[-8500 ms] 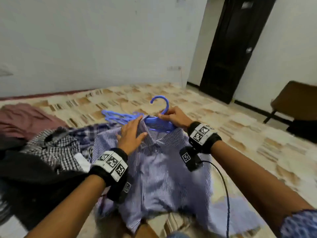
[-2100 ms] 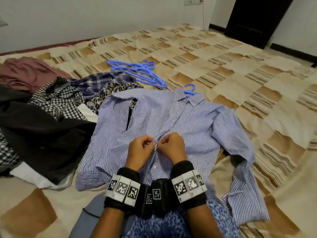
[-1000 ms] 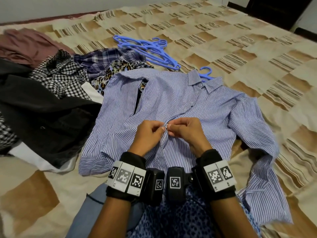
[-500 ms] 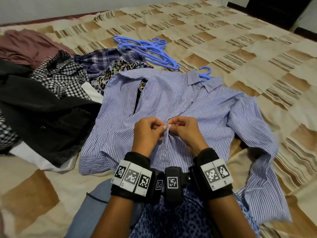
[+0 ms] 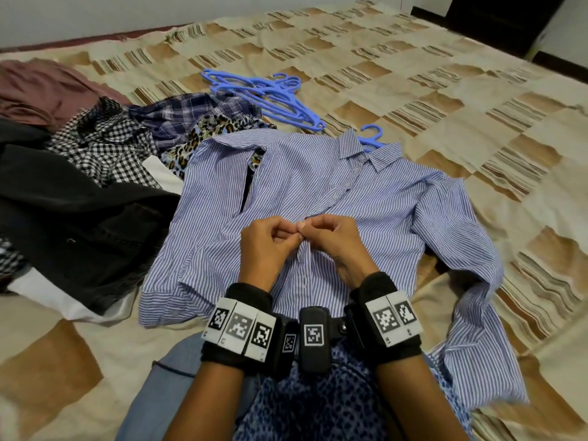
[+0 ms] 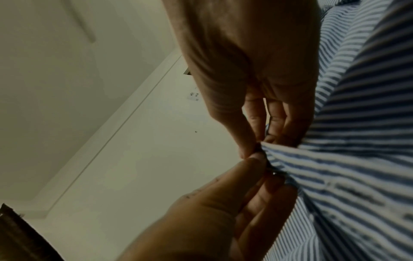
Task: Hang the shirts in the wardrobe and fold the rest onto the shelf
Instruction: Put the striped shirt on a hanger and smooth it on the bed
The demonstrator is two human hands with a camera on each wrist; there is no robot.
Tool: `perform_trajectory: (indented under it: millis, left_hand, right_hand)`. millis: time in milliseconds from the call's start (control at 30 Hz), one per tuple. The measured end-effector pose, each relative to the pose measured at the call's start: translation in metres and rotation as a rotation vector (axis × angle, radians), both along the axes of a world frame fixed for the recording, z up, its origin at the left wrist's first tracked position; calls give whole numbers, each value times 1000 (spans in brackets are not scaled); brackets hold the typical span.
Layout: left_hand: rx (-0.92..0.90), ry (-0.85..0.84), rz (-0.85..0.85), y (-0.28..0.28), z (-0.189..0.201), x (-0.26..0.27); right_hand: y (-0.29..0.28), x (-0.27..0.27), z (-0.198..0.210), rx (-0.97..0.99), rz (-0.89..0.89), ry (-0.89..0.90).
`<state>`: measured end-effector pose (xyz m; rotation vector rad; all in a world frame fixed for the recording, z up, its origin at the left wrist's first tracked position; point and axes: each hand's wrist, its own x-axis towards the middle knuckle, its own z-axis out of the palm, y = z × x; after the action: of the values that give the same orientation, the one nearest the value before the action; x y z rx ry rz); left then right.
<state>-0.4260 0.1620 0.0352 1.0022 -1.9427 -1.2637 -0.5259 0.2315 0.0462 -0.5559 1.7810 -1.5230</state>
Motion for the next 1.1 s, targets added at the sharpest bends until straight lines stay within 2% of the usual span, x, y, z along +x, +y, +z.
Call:
perform_trajectory:
  millis: [200, 367, 533, 733, 800, 867, 1033, 1100]
  left_hand:
    - [96, 106, -7, 1, 3, -1]
    - [220, 164, -17, 1, 3, -1]
    - [264, 158, -33, 1, 2, -1]
    - [197, 78, -1, 0, 2, -2]
    - [102, -10, 12, 1, 5, -1]
    - [36, -168, -9, 1, 9, 0]
    - [27, -580, -167, 3, 10, 3]
    - [-11, -658, -161, 5, 10, 2]
  right_hand:
    - [2, -3, 5, -48, -34, -96]
    - [2, -2, 6, -34, -51, -95]
    - [0, -2, 8, -60, -95, -159]
    - [-2, 0, 8, -77, -89, -155]
    - [-2, -1, 7, -87, -97, -158]
    - [-2, -2, 5, -93, -91, -145]
    - [-3, -3, 1, -128, -25, -117]
    - [-5, -2, 0, -117, 4, -111]
